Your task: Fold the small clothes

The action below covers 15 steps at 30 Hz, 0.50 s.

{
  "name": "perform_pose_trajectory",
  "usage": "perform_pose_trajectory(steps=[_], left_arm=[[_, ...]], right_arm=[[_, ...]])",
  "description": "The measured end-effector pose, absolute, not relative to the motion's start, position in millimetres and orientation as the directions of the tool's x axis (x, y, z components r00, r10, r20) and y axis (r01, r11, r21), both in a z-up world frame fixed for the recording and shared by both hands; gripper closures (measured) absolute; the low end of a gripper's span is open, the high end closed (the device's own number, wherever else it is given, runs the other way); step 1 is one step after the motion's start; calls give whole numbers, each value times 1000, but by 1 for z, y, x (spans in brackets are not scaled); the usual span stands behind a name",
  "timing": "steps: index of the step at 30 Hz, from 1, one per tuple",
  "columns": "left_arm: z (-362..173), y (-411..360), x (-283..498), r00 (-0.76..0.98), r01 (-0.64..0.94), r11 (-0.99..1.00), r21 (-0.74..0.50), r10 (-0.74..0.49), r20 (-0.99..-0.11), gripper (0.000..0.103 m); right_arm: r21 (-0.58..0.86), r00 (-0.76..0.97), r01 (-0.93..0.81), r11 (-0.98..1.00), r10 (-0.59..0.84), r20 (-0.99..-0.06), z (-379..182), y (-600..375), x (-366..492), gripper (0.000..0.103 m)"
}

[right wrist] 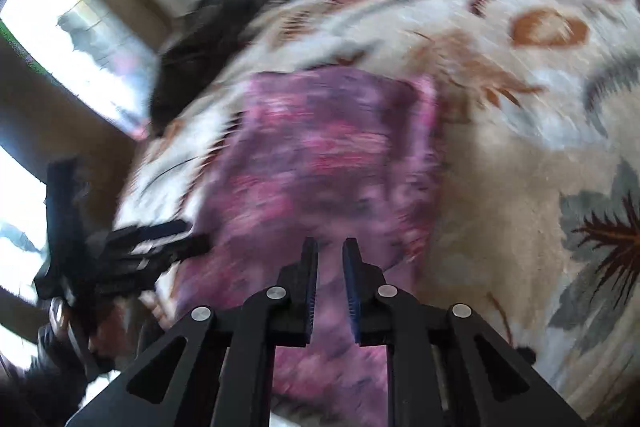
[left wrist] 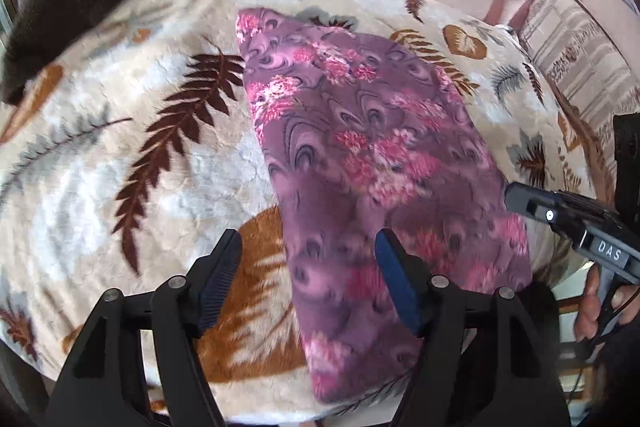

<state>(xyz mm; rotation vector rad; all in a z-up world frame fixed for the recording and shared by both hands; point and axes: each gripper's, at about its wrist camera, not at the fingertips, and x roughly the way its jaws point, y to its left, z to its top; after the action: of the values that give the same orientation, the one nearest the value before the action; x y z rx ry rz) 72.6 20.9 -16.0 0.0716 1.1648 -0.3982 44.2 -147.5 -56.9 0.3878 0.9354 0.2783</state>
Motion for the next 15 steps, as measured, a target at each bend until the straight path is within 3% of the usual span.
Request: perform_pose_trajectory(steps=[2, 3, 6, 10, 13, 15], left_arm=[[-37, 16, 66, 309, 353, 930, -103, -220, -925, 33], [-47, 14, 64, 291, 353, 931, -96, -206, -934, 30], [-51, 17, 54, 295, 323, 942, -97, -198, -935, 29], [-43, 12, 39, 307, 359, 931, -63, -181, -934, 29], [-54, 6, 39, 310, 354, 935, -25, -143, -940, 28], [-54, 9, 41, 301, 328, 944, -47, -151, -942, 28]], right_arm=[[376, 511, -36, 926, 340, -790, -76, -143, 36, 75], [350, 473, -13, 937, 314, -823, -94, -142, 36, 76], [344, 509, -5, 939, 298, -807, -92, -142, 26, 78], [355, 554, -13, 935, 302, -775, -73, -139, 13, 69], [236, 471, 42, 971, 189, -862, -101, -136, 18, 63], [259, 455, 76, 963, 198, -868, -110, -139, 18, 58]])
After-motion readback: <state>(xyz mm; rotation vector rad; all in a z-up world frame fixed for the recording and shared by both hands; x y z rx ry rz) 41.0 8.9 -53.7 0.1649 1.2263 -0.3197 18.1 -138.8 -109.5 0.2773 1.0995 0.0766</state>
